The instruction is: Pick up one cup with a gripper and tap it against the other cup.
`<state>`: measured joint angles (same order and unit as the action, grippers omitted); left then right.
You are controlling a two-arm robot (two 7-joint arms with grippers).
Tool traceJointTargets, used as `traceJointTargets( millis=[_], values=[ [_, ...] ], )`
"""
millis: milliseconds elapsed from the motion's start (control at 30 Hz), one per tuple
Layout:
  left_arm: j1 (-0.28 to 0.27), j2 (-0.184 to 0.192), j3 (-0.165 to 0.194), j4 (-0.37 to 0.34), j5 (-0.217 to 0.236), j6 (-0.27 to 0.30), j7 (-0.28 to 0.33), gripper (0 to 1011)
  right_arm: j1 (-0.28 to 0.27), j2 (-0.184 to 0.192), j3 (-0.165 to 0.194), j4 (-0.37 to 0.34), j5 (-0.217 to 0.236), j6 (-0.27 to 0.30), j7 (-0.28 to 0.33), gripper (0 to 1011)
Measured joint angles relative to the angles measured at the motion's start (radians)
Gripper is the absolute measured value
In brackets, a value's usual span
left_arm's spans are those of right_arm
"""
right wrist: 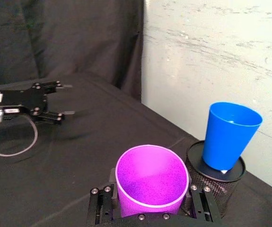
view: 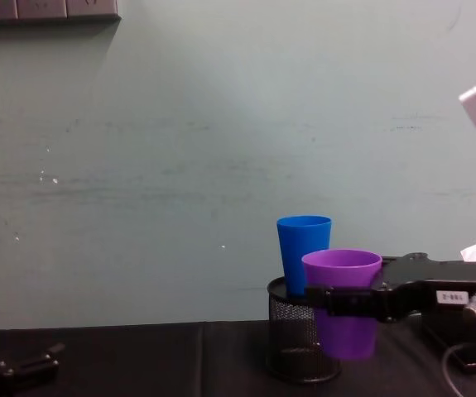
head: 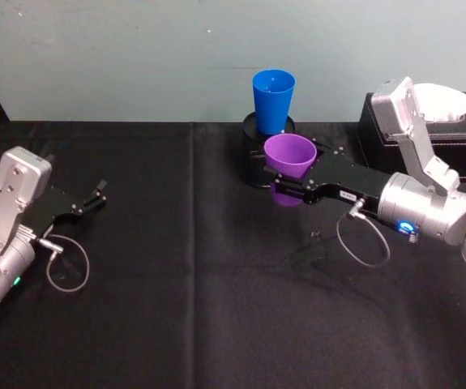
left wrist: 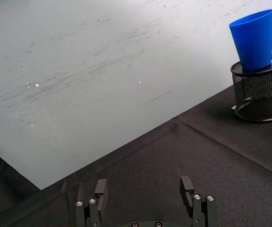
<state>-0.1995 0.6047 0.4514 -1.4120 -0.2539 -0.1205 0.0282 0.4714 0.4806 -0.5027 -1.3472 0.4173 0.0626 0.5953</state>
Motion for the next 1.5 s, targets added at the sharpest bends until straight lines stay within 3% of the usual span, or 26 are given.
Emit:
traceJointTargets(
  millis=[400,700,1100,1500],
  values=[
    [0.000,0.000,0.000,0.000,0.000,0.000,0.000,1005,0.066,-0.080,-0.001,0.104,-0.052,-0.010,-0.064,746],
    [0.000,0.000,0.000,0.000,0.000,0.000,0.000,1005,0.103,-0.135,0.027,0.193,-0.082,-0.051,-0.105,746],
    [0.000,0.000,0.000,0.000,0.000,0.000,0.000,1005,0.144,-0.181,0.042,0.271,-0.094,-0.071,-0.079,747],
    [0.000,0.000,0.000,0.000,0.000,0.000,0.000,1005,0.160,-0.198,0.043,0.299,-0.096,-0.067,-0.052,747]
  ],
)
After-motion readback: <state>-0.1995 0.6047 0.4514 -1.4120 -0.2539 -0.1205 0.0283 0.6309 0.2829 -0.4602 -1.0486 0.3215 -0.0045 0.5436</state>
